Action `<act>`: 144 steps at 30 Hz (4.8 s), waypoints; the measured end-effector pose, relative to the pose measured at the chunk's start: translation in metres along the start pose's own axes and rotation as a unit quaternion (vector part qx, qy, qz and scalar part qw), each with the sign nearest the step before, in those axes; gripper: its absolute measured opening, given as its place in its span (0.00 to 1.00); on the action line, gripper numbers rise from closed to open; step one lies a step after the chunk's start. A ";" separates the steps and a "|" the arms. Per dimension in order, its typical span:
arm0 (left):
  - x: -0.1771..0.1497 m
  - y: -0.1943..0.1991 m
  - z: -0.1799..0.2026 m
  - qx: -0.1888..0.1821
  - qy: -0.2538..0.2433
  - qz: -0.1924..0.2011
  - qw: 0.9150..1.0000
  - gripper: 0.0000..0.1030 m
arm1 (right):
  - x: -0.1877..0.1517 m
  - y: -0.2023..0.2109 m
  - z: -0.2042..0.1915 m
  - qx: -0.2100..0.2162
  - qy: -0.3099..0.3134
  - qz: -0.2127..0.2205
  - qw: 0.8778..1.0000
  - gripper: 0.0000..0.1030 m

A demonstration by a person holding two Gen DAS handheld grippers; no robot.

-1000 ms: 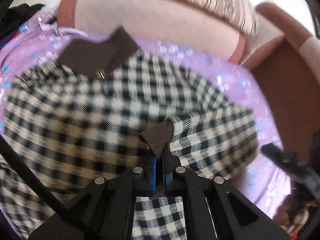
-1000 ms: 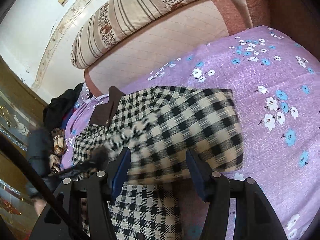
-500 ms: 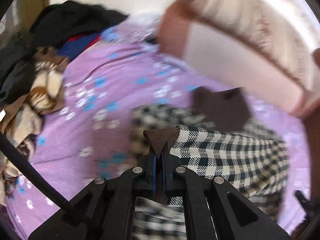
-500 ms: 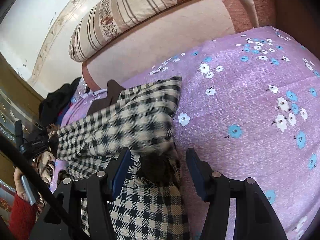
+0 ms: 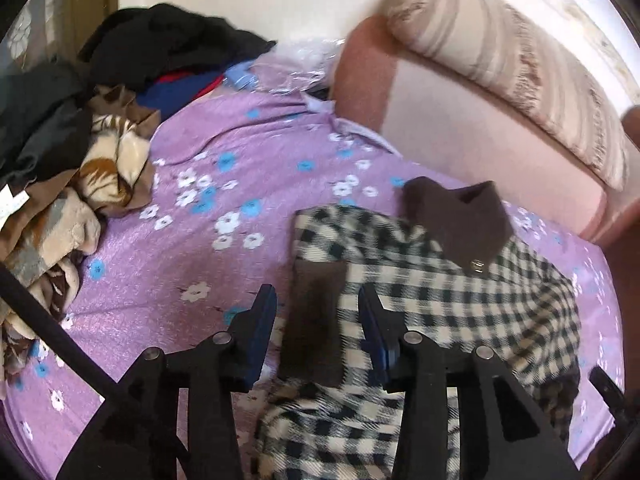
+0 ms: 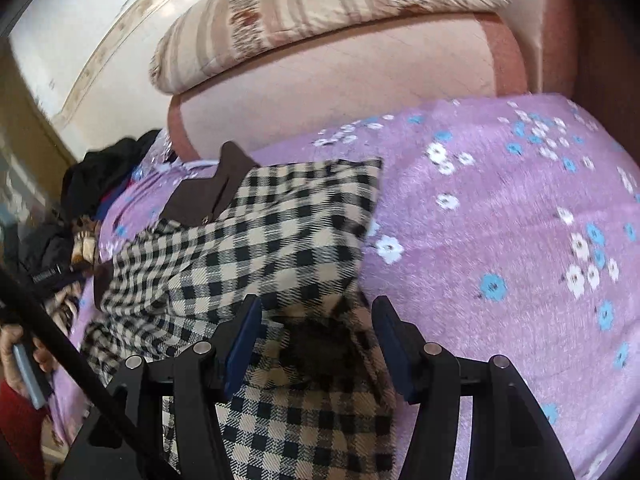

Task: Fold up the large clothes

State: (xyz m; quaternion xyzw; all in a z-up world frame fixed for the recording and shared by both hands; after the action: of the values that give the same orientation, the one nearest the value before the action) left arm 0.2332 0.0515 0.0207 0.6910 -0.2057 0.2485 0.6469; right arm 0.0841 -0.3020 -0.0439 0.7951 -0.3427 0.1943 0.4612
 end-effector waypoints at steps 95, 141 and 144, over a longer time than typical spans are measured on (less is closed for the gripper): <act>-0.308 0.120 -0.103 -0.201 0.006 -0.119 0.972 0.47 | -0.270 0.131 -0.032 0.179 -0.195 -0.078 0.961 0.60; -0.091 0.061 -0.062 -0.130 0.034 -0.032 0.990 0.05 | -0.030 0.082 -0.023 0.114 -0.106 0.012 0.988 0.09; -0.077 0.025 -0.054 -0.117 0.040 -0.050 0.991 0.05 | -0.015 0.047 -0.006 0.103 -0.120 -0.006 0.987 0.09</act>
State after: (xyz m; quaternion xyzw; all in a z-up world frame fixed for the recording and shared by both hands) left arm 0.1533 0.1005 -0.0041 0.6094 -0.1728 0.2173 0.7426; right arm 0.0400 -0.3068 -0.0224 0.8578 -0.3691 0.1292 0.3335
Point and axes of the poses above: each gripper's, at about its wrist camera, not at the fingertips, and y roughly against the way its jaws point, z to its right, x to its top, the point moved 6 cm from there along -y, roughly the way its jaws point, and after that the axes turned 13 degrees about x, right-handed, at the moved point
